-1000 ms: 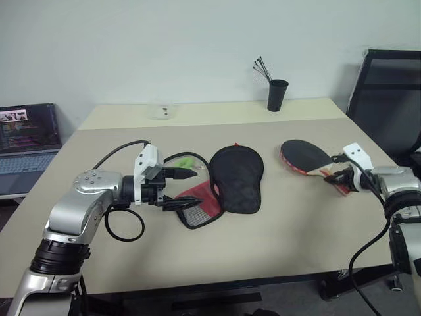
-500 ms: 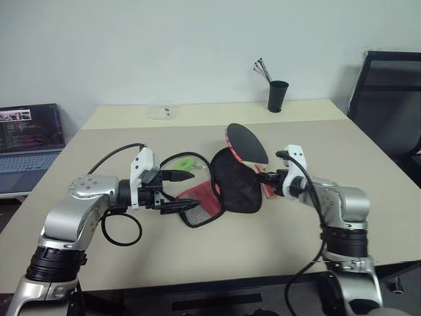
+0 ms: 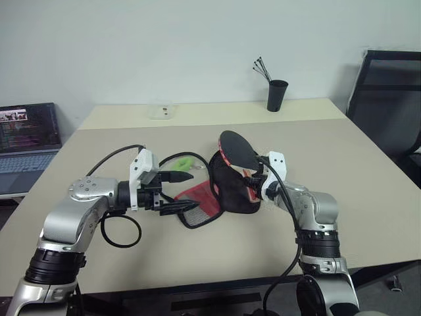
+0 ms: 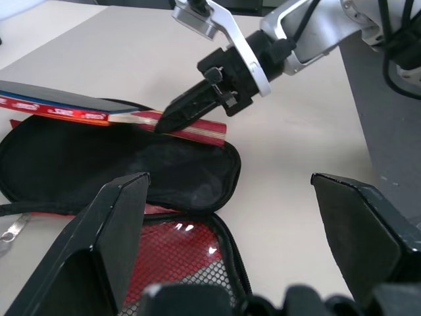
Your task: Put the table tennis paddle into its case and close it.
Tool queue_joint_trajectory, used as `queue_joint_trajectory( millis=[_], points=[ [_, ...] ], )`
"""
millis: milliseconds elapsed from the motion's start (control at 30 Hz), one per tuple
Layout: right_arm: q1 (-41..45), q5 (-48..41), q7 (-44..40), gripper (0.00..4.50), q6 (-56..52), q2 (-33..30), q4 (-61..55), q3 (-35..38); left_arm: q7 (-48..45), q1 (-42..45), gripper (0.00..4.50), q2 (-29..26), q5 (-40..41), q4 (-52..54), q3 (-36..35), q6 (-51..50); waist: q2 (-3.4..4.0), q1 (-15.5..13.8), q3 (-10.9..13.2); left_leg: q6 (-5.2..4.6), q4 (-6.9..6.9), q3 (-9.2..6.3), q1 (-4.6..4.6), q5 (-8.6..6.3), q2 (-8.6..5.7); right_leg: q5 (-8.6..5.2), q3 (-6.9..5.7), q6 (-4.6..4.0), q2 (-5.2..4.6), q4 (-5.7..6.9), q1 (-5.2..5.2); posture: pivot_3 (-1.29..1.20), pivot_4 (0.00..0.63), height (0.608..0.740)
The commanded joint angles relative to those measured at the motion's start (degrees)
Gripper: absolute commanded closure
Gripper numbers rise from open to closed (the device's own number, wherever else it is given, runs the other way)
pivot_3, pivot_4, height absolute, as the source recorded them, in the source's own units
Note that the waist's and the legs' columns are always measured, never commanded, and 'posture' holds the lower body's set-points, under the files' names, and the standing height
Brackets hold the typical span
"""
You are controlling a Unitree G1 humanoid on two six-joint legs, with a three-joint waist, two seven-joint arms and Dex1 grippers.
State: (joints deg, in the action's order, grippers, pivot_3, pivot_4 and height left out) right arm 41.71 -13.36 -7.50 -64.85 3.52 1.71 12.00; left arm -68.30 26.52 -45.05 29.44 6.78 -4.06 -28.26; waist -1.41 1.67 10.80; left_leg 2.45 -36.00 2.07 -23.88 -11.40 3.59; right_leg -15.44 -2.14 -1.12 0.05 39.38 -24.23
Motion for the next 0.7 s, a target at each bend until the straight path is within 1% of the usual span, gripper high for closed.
queue_joint_trajectory(
  millis=[33,367,433,467,533,567,700],
  points=[
    [-0.19,-1.15,1.07,3.50,1.67,1.33,-1.56,-0.95,0.37,-0.04,0.19,-0.55,1.29,2.49,-1.87,0.63,0.00,0.03,0.00,0.00,0.00,0.00,0.00,0.00,0.00,0.00,0.00,0.00,0.00,0.00,0.00,0.00,0.150,0.740],
    [-0.52,-1.06,4.92,3.50,2.38,3.74,0.70,-0.31,0.93,0.06,0.19,-0.03,1.12,2.33,-1.65,0.86,-0.03,0.08,-0.02,0.00,0.00,-0.01,0.02,0.00,0.00,0.00,0.00,0.00,0.00,-0.01,0.01,0.00,0.150,0.740],
    [-0.71,-1.17,5.72,2.78,2.34,4.07,0.44,-0.16,0.96,-0.07,0.19,0.00,1.13,2.45,-1.66,0.89,-0.05,0.09,-0.03,0.00,0.00,-0.01,0.02,0.00,0.01,0.00,0.00,0.00,0.00,-0.01,0.01,0.00,0.150,0.740],
    [-0.75,-1.17,6.05,2.58,2.28,4.07,0.34,-0.29,0.98,-0.07,0.19,0.01,1.12,2.44,-1.62,0.90,-0.05,0.08,-0.03,0.00,0.00,-0.01,0.02,0.00,0.00,0.00,0.00,0.00,0.00,-0.01,0.01,0.00,0.150,0.740],
    [-0.86,-1.33,6.50,1.92,1.73,4.17,-0.21,-0.71,1.03,-0.21,0.19,-0.03,1.19,2.57,-1.67,0.87,-0.05,0.08,-0.03,0.00,0.00,-0.01,0.01,0.00,-0.01,0.00,0.00,0.00,0.00,-0.01,0.01,0.00,0.150,0.740],
    [-0.87,-1.50,6.79,1.66,1.39,4.33,-0.61,-0.80,1.06,-0.24,0.19,-0.03,1.24,2.60,-1.69,0.83,-0.05,0.08,-0.03,0.00,0.00,0.00,0.01,0.00,-0.01,0.00,0.00,0.00,0.00,-0.02,0.01,0.00,0.150,0.740],
    [-0.95,-2.24,7.88,1.66,0.63,4.77,-1.84,-0.92,1.22,-0.40,0.19,-0.11,1.40,2.74,-1.75,0.77,-0.05,0.08,-0.03,0.00,0.01,-0.01,0.01,0.00,-0.01,0.00,0.00,0.00,0.00,-0.03,0.01,0.00,0.150,0.740]
  ],
)
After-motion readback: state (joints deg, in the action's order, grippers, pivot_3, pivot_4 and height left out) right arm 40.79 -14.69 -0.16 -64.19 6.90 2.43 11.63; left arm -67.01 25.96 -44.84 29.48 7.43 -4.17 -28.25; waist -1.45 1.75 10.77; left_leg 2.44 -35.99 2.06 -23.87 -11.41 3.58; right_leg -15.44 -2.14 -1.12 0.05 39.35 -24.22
